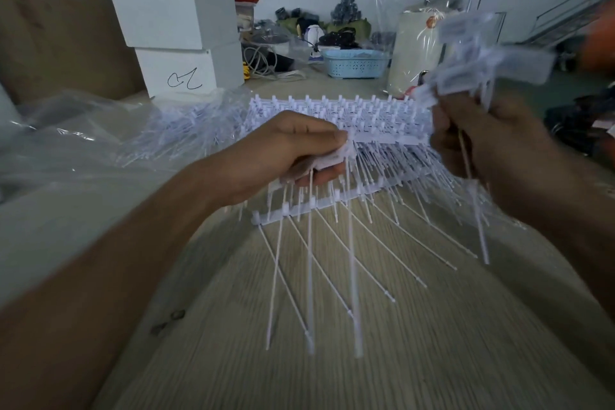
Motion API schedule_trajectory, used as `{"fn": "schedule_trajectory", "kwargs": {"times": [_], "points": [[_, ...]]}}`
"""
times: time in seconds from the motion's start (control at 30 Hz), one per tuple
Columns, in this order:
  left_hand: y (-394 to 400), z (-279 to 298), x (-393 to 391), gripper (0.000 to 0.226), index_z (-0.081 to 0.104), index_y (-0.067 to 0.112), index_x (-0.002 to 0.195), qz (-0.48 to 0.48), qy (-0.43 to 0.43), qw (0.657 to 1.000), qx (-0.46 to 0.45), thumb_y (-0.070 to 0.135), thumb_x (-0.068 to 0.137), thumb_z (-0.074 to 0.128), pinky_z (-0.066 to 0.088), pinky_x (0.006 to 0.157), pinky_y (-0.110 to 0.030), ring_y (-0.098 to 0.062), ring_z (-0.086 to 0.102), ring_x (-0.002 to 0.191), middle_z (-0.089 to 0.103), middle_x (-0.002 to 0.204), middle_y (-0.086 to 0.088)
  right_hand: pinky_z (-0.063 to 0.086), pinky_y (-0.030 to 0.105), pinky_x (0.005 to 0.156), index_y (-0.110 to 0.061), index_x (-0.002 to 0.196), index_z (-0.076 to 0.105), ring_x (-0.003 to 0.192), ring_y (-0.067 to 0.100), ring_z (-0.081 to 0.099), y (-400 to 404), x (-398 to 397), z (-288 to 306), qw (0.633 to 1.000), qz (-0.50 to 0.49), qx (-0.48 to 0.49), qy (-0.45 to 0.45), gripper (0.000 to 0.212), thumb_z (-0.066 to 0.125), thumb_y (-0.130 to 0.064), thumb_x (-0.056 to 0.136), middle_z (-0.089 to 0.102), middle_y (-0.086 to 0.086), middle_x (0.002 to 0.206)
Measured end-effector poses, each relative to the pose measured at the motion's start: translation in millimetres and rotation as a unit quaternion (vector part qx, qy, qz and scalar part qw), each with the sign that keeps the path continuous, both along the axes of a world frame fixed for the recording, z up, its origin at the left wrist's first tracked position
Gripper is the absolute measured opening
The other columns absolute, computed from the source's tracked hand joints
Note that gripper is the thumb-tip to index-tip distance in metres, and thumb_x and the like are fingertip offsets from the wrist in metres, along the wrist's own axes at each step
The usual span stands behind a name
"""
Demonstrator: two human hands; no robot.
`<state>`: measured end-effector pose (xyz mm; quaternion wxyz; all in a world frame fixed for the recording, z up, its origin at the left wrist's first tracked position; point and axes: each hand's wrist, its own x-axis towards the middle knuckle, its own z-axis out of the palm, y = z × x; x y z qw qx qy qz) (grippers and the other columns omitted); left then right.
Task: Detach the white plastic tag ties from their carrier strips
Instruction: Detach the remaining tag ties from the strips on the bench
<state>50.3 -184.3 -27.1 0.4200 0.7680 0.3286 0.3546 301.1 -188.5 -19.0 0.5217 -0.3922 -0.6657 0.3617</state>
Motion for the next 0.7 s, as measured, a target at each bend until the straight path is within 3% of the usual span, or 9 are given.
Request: {"fn": "schedule_trajectory", "kwargs": {"times": [0.17,0.27,0.33,0.43,0.5,0.7], "points": [[3.4,-4.5,-2.7,0.016,0.078,0.011,0.094,0.018,0.006,1.000,0.001,0.017,0.091,0.064,0.041,0.080,-0.046,-0.056,0.055,0.082,0.063,0.098,-0.038,0.036,0.026,0.040,-0.014,0.072,0.046,0.045,0.020,0.043,-9.1,-23.9,-13.7,0.996,0.060,0.014,-0.071,0.043,0.041,-0.036,0.107,0.054,0.006,0.059],[3.1,-7.5,-0.7,0.017,0.078,0.007,0.101,0.028,-0.006,0.999,0.023,0.014,0.090,0.067,0.053,0.080,-0.037,-0.047,0.065,0.085,0.071,0.100,-0.027,0.032,0.025,0.038,-0.011,0.075,0.056,0.037,0.021,0.039,-11.6,-30.4,-17.6,0.996,0.050,0.017,-0.079,0.041,0.040,-0.031,0.108,0.055,0.010,0.055],[1.8,-6.9,-0.8,0.019,0.077,0.003,0.103,0.030,-0.011,0.999,0.041,0.012,0.088,0.067,0.057,0.074,-0.027,-0.029,0.072,0.079,0.075,0.094,-0.018,0.027,0.021,0.037,-0.027,0.061,0.063,0.034,0.014,0.032,-12.1,-33.8,-18.0,0.996,0.024,0.024,-0.080,0.050,0.044,-0.029,0.107,0.048,0.005,0.046],[0.4,-5.7,1.0,0.021,0.078,0.006,0.097,0.056,-0.012,0.995,0.082,0.021,0.084,0.071,0.055,0.074,-0.021,-0.017,0.073,0.077,0.077,0.086,-0.007,0.027,0.013,0.039,-0.035,0.048,0.060,0.035,0.002,0.030,-10.7,-38.0,-16.6,0.998,-0.012,0.006,-0.055,0.058,0.049,-0.029,0.104,0.040,-0.008,0.044],[-0.5,-6.0,3.1,0.020,0.079,0.010,0.092,0.062,-0.023,0.994,0.085,0.024,0.081,0.073,0.053,0.069,-0.017,-0.009,0.071,0.070,0.077,0.078,-0.002,0.027,0.015,0.040,-0.032,0.045,0.057,0.036,0.001,0.030,-12.0,-41.4,-16.9,0.998,-0.018,-0.027,-0.044,0.057,0.053,-0.032,0.102,0.039,-0.012,0.044],[4.3,-8.9,5.7,0.029,0.080,0.009,0.089,0.120,-0.045,0.987,0.102,0.034,0.075,0.078,0.057,0.083,-0.034,-0.021,0.073,0.082,0.077,0.085,-0.007,0.027,0.026,0.045,-0.014,0.069,0.069,0.043,0.012,0.033,-17.5,-47.6,-18.1,0.993,0.004,-0.117,-0.010,0.040,0.054,-0.034,0.100,0.044,-0.002,0.051]]}}
